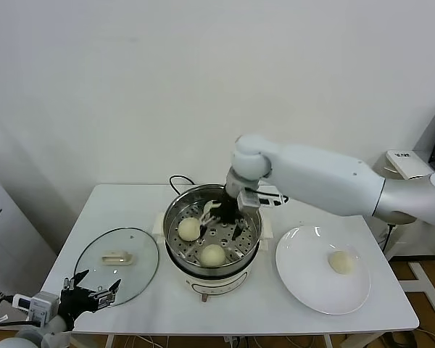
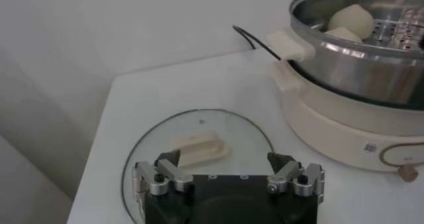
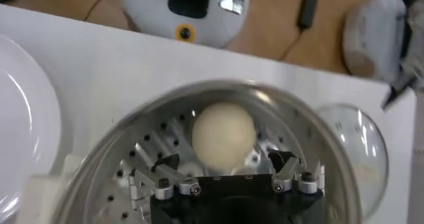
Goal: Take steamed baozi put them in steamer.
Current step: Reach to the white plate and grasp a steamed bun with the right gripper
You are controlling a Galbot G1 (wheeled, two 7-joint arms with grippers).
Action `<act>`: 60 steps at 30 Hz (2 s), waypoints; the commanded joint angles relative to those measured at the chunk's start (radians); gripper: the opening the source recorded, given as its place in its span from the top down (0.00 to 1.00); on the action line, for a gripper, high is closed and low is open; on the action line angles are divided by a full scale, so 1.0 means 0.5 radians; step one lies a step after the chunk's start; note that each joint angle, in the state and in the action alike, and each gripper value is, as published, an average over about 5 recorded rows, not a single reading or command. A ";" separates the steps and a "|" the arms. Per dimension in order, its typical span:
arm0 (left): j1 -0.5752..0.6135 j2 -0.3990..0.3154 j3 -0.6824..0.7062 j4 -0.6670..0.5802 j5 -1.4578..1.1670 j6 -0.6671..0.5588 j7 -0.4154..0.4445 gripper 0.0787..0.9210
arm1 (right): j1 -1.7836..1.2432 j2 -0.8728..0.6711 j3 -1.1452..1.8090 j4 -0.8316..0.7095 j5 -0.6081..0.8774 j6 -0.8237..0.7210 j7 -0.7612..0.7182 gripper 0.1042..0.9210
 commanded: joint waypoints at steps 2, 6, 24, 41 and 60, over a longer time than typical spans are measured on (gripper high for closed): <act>0.001 0.003 -0.003 -0.005 0.001 0.004 0.000 0.12 | 0.270 -0.202 0.025 -0.377 0.382 -0.486 -0.199 0.12; 0.002 0.007 -0.005 -0.006 0.001 0.003 0.000 0.12 | 0.398 -0.357 -0.183 -0.476 0.632 -0.745 -0.261 0.12; -0.004 0.012 -0.007 -0.028 0.001 0.009 -0.001 0.12 | 0.230 -0.890 -0.514 -0.701 0.574 -1.084 -0.346 0.12; -0.004 0.009 -0.009 -0.041 0.003 0.016 0.000 0.12 | -0.425 -0.992 -0.064 -0.707 0.318 -1.147 -0.113 0.12; 0.008 0.004 -0.008 -0.053 0.005 0.024 -0.003 0.12 | -0.769 -0.866 0.294 -0.851 0.128 -1.137 0.015 0.12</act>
